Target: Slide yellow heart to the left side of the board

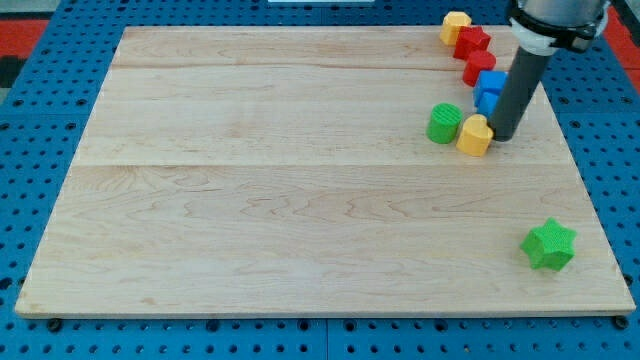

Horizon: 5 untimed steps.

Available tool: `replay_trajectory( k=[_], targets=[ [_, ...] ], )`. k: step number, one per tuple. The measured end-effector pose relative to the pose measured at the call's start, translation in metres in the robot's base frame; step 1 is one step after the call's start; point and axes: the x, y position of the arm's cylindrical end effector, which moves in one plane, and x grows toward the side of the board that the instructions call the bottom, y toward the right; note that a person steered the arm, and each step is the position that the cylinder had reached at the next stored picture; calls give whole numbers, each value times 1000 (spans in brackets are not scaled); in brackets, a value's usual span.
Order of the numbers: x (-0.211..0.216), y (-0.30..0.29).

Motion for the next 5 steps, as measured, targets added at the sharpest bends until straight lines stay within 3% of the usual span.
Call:
replay_trajectory(
  k=[2, 5],
  targets=[
    [7, -87],
    [57, -211]
  ],
)
